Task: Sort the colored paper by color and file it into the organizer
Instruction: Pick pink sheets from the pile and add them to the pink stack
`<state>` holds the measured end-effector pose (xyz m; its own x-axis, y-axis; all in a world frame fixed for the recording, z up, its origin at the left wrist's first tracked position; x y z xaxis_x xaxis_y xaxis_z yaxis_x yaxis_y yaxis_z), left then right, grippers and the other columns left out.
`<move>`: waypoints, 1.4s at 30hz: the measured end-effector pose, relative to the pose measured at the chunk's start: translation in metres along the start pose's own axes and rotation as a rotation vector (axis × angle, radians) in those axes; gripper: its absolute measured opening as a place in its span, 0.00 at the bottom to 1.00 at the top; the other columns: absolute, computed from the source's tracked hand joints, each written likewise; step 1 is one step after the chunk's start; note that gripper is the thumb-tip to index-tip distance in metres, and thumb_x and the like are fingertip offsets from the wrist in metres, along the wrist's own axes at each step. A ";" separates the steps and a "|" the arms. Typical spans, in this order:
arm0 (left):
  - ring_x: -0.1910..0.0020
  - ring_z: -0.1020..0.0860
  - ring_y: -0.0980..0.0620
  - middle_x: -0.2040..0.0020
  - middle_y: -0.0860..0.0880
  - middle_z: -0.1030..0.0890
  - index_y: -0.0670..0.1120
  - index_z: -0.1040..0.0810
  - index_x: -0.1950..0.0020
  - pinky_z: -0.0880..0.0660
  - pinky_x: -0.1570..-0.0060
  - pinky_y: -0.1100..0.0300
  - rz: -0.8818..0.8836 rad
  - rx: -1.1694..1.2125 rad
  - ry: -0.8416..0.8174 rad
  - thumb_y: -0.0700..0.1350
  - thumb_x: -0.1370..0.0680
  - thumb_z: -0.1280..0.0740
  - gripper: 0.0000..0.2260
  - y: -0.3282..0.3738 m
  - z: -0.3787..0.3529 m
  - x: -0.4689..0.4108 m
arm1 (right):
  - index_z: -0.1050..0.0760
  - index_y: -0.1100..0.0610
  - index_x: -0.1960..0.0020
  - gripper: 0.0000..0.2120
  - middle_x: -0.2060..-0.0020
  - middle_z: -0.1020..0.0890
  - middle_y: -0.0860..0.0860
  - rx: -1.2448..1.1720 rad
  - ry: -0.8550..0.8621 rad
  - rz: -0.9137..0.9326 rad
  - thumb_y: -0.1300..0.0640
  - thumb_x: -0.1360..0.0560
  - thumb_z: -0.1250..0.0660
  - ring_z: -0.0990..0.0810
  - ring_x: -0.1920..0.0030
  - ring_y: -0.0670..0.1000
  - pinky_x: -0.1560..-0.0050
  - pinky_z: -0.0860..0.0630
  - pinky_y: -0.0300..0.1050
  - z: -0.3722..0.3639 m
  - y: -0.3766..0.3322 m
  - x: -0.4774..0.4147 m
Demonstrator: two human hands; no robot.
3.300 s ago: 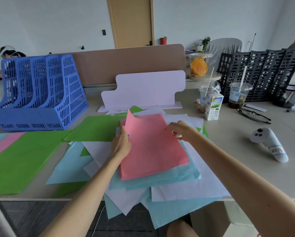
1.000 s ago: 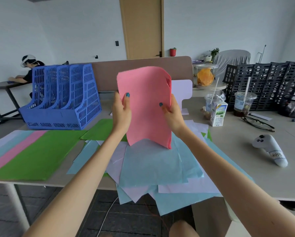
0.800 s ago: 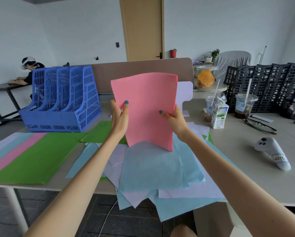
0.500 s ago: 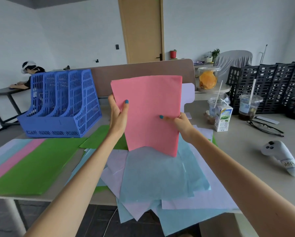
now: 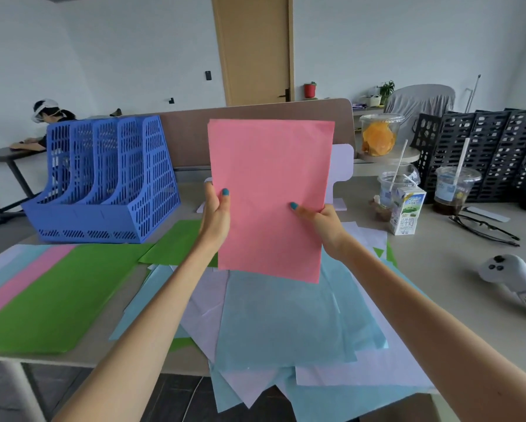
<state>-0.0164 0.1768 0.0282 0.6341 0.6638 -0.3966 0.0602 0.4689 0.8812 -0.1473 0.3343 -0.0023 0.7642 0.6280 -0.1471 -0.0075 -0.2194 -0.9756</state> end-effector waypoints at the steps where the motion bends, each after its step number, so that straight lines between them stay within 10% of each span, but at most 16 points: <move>1: 0.24 0.49 0.56 0.23 0.49 0.50 0.40 0.57 0.23 0.54 0.37 0.72 0.002 -0.019 -0.003 0.44 0.15 0.51 0.24 -0.001 0.005 -0.002 | 0.20 0.60 0.47 0.10 0.56 0.15 0.51 -0.001 -0.014 0.001 0.57 0.26 0.29 0.16 0.59 0.49 0.60 0.19 0.42 -0.003 -0.002 0.000; 5: 0.28 0.37 0.53 0.26 0.42 0.37 0.36 0.42 0.27 0.42 0.31 0.60 -0.004 -0.002 -0.025 0.42 0.16 0.48 0.19 0.004 0.040 0.000 | 0.20 0.61 0.50 0.06 0.56 0.16 0.53 -0.003 -0.097 -0.003 0.59 0.25 0.31 0.17 0.57 0.51 0.56 0.19 0.43 -0.023 -0.007 0.001; 8: 0.60 0.29 0.70 0.58 0.56 0.29 0.47 0.32 0.55 0.35 0.55 0.69 0.046 0.091 -0.049 0.39 0.18 0.43 0.07 -0.003 0.073 0.010 | 0.20 0.61 0.48 0.07 0.54 0.16 0.53 -0.034 -0.140 -0.025 0.60 0.25 0.31 0.17 0.55 0.51 0.54 0.19 0.44 -0.043 -0.004 0.006; 13: 0.69 0.22 0.70 0.61 0.61 0.23 0.54 0.26 0.53 0.28 0.68 0.72 0.254 0.316 -0.125 0.41 0.21 0.36 0.08 -0.015 0.119 0.044 | 0.20 0.59 0.46 0.09 0.53 0.15 0.51 -0.138 -0.190 -0.064 0.60 0.25 0.31 0.16 0.54 0.49 0.56 0.20 0.42 -0.091 0.010 0.016; 20: 0.55 0.17 0.50 0.50 0.47 0.16 0.48 0.17 0.46 0.25 0.51 0.55 0.611 0.375 -0.239 0.46 0.26 0.29 0.10 -0.057 0.198 0.071 | 0.20 0.58 0.49 0.07 0.55 0.15 0.51 -0.145 -0.191 -0.098 0.63 0.27 0.30 0.16 0.57 0.49 0.55 0.20 0.44 -0.172 0.036 0.028; 27: 0.55 0.17 0.51 0.51 0.48 0.15 0.51 0.19 0.45 0.23 0.57 0.57 0.654 0.326 -0.209 0.48 0.25 0.30 0.10 -0.091 0.266 0.089 | 0.20 0.59 0.52 0.04 0.62 0.15 0.48 -0.149 -0.192 -0.154 0.63 0.26 0.31 0.16 0.63 0.47 0.62 0.20 0.39 -0.245 0.060 0.040; 32: 0.42 0.21 0.48 0.43 0.48 0.18 0.48 0.21 0.41 0.29 0.36 0.48 0.635 0.256 -0.214 0.47 0.26 0.28 0.15 -0.117 0.309 0.096 | 0.21 0.59 0.56 0.02 0.66 0.15 0.48 -0.137 -0.191 -0.162 0.64 0.25 0.32 0.18 0.65 0.47 0.63 0.20 0.39 -0.295 0.076 0.053; 42: 0.40 0.23 0.45 0.40 0.46 0.20 0.44 0.25 0.35 0.31 0.35 0.46 0.610 0.147 -0.120 0.47 0.25 0.29 0.20 -0.156 0.403 0.110 | 0.22 0.60 0.50 0.07 0.58 0.17 0.53 -0.051 -0.112 -0.184 0.65 0.27 0.30 0.19 0.61 0.50 0.60 0.19 0.40 -0.379 0.107 0.086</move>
<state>0.3549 -0.0585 -0.0491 0.6692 0.7122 0.2120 -0.2391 -0.0637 0.9689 0.1625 0.0816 -0.0578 0.6733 0.7392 0.0128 0.1601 -0.1289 -0.9786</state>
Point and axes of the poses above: each hand's wrist, its own x-axis away from the middle knuckle, its own z-axis out of the back of the hand, y = z × x, the point moved 2 cm from there along -x, towards the middle knuckle
